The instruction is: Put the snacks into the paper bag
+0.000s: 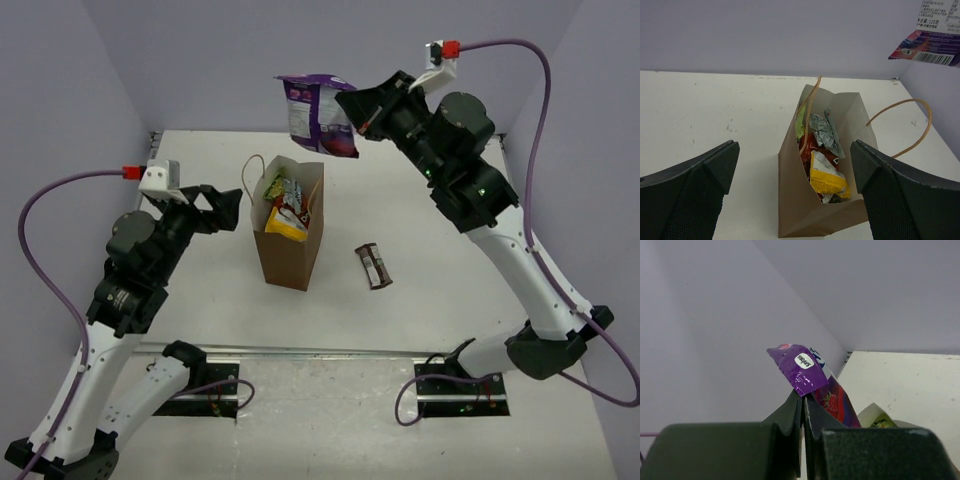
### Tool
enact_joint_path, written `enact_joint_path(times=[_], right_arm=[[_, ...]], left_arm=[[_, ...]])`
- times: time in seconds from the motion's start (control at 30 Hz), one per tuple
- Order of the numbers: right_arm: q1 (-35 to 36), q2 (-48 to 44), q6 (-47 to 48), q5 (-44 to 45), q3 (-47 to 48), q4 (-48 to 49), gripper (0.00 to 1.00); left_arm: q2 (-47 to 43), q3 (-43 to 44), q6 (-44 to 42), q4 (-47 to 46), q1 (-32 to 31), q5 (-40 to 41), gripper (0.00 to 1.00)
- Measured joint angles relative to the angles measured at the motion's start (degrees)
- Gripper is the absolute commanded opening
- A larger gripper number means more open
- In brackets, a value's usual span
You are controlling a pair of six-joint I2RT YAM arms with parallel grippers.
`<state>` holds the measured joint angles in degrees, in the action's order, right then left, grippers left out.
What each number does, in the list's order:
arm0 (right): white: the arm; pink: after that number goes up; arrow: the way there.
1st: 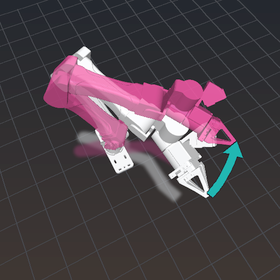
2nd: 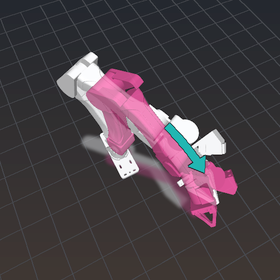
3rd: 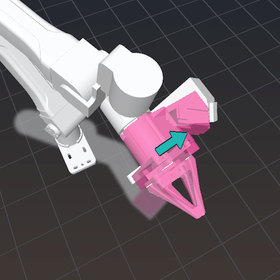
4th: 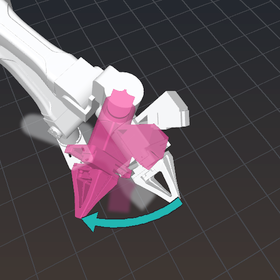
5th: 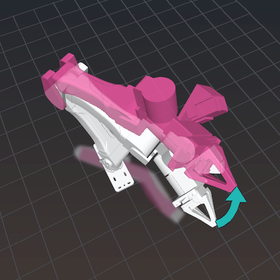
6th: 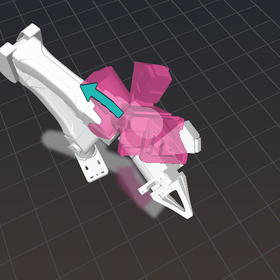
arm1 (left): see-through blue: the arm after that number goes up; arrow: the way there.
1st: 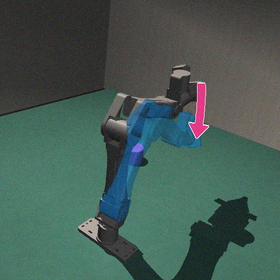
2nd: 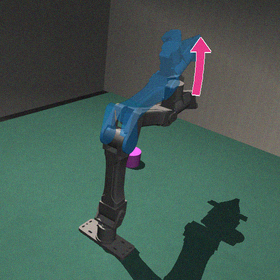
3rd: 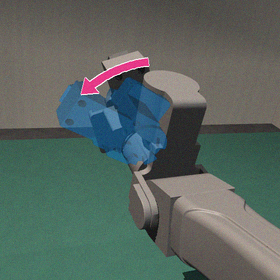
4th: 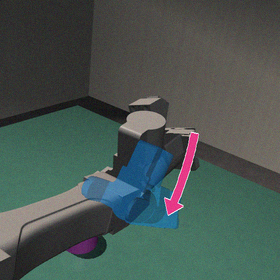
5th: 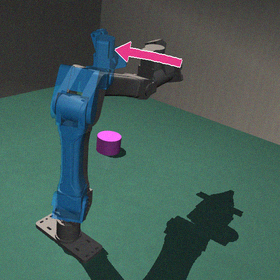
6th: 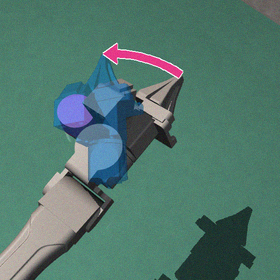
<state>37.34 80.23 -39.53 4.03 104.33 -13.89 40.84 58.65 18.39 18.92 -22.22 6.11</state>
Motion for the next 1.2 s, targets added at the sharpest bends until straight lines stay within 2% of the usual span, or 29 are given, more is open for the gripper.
enact_joint_path(times=[0.4, 0.43, 0.47, 0.5, 0.53, 0.87, 1.03, 1.2], right_arm=[[6.1, 3.1, 0.2, -3.8, 2.7, 0.3, 0.0], [6.5, 3.3, 0.2, -3.8, 2.7, 0.4, 0.09], [6.9, 3.4, 0.0, -3.9, 2.7, 0.7, 0.33], [7.1, 3.5, -0.4, -4.1, 2.7, 1.0, 0.61], [7.3, 3.7, -0.5, -4.5, 2.8, 1.5, 0.98], [7.4, 2.9, -0.2, -4.7, 2.5, 3.7, 0.99], [7.4, -7.5, 0.3, 1.9, -10.2, 3.3, 0.99], [7.2, -20.4, -1.5, 10.1, -23.4, -1.6, 0.99]], left_arm=[[-1.6, -0.3, -1.5, 0.0, 0.0, 0.7, 1.0], [-1.7, -0.3, -1.5, -0.1, 0.0, 0.7, 1.0], [-1.7, -0.3, -1.5, -0.1, 0.0, 0.7, 1.0], [-1.8, -0.4, -1.6, -0.1, 0.0, 0.7, 1.0], [-1.8, -0.4, -1.6, -0.1, 0.0, 0.8, 1.0], [-2.1, -0.4, -1.8, 0.0, 0.0, 0.8, 1.0], [-2.1, -0.4, -2.1, 0.0, 0.0, 0.7, 1.0], [-2.0, -0.4, -2.1, -0.1, 0.0, 0.7, 1.0]])
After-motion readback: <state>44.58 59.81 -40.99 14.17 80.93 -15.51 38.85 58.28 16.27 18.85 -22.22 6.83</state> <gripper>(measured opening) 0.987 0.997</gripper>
